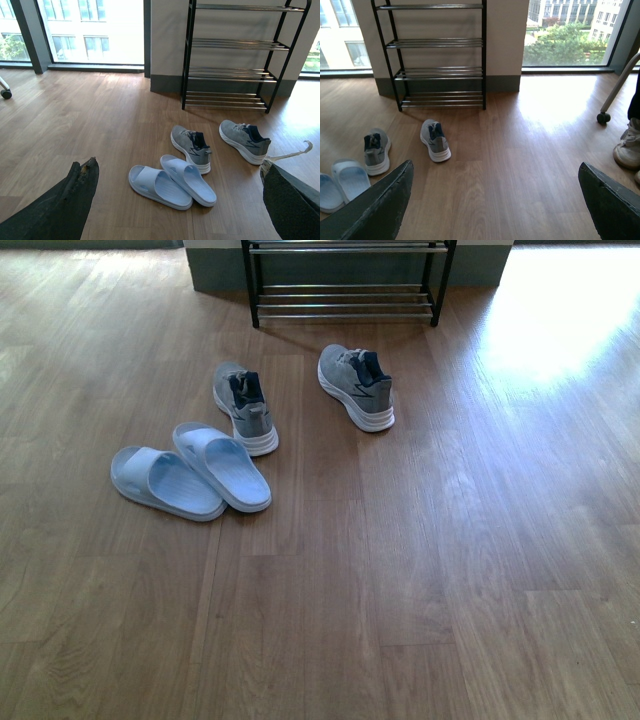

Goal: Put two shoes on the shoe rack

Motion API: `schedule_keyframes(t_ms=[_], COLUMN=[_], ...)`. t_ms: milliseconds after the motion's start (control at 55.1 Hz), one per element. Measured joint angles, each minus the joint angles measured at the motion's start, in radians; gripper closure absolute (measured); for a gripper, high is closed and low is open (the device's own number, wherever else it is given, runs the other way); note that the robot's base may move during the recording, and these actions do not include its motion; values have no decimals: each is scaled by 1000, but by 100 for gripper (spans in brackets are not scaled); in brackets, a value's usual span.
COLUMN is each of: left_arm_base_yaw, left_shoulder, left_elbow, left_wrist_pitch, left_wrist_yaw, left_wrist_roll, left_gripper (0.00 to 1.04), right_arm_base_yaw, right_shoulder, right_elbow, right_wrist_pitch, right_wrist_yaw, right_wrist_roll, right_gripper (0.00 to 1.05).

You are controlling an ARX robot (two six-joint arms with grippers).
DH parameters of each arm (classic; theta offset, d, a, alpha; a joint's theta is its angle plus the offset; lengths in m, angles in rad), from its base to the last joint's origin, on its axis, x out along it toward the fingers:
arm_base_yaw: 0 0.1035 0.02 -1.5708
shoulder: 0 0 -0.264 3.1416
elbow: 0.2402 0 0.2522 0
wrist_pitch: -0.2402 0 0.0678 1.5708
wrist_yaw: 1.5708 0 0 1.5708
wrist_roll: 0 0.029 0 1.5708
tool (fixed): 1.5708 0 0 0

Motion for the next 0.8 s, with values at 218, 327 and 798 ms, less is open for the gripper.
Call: schedule_keyframes(t_ms=[218, 327, 798], left_arm_base_yaw=[0, 0, 0], left_shoulder=[0, 0, 0], left_elbow=[0, 0, 0], left_wrist_pitch=[0, 0, 0], left_wrist_yaw=[0, 0, 0], left_wrist_roll=[0, 0, 0], left_gripper=[9, 9, 9], right_arm_base_yaw=[0, 0, 0], right_shoulder=[0, 0, 0], right_elbow=[0, 0, 0], right_wrist_pitch=[0, 0, 0], right_wrist_yaw=[0, 0, 0], right_wrist_roll=[0, 0, 0], right_gripper=[9, 9, 9])
